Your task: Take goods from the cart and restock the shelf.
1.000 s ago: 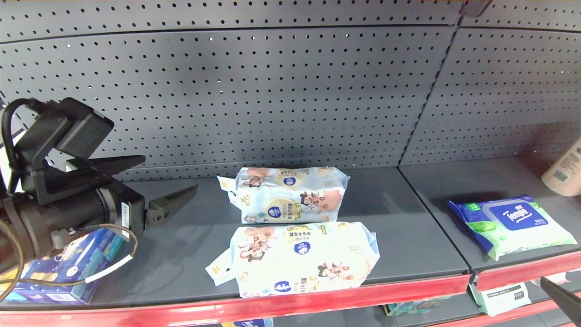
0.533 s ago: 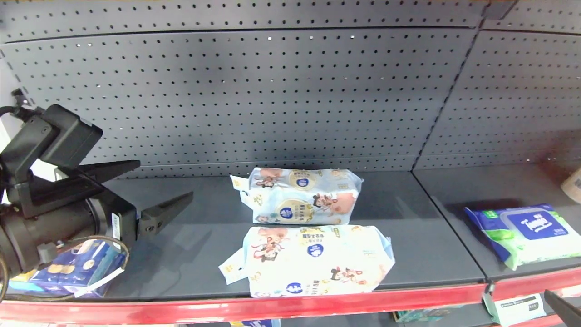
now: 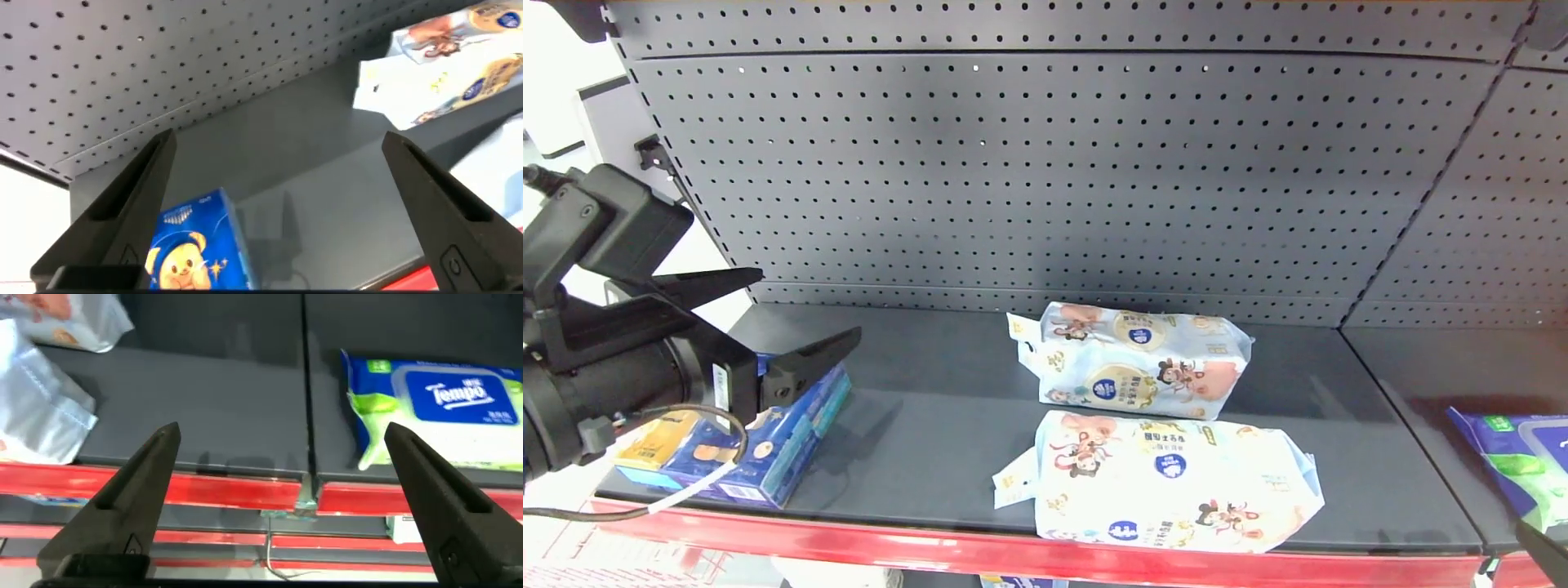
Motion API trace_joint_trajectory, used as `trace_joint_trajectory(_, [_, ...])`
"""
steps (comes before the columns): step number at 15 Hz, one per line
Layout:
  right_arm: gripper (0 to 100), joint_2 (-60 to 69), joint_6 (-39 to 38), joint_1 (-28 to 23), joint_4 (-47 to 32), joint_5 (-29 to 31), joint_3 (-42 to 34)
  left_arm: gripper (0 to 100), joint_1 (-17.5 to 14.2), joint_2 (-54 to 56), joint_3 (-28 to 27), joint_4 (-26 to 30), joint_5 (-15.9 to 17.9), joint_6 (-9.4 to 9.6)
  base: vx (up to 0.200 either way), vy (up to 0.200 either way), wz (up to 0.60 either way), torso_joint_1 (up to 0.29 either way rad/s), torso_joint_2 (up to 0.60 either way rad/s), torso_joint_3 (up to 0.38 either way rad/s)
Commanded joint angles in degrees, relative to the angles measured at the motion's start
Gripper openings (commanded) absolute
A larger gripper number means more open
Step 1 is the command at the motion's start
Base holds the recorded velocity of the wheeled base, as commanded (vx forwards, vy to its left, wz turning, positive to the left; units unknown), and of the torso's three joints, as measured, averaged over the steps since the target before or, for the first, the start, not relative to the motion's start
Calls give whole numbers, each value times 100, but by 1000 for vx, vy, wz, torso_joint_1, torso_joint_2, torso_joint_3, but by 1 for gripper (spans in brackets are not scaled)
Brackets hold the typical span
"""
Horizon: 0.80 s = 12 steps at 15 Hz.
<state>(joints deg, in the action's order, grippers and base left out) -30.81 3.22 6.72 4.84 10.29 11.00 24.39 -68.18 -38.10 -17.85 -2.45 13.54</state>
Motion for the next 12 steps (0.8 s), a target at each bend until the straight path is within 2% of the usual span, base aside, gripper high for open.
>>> trace_joint_trajectory(1, [100, 330, 21, 5, -9, 26, -115, 100, -5, -2, 21, -17, -1, -1, 0, 0, 0, 0, 0, 0])
trace_joint_trajectory(3, [100, 400, 91, 5, -18, 26, -168, 100, -5, 42, 92, -26, 17, -1, 0, 0, 0, 0, 0, 0])
trace_joint_trajectory(8, [100, 382, 267, 5, -18, 17, -177, 100, -5, 86, 118, -26, 43, 8, 0, -200, 0, 8, 3, 0])
trace_joint_trajectory(12, [100, 277, 302, 40, 17, -36, -150, 100, 4, 200, 215, -8, 87, 8, 0, 0, 0, 0, 0, 0])
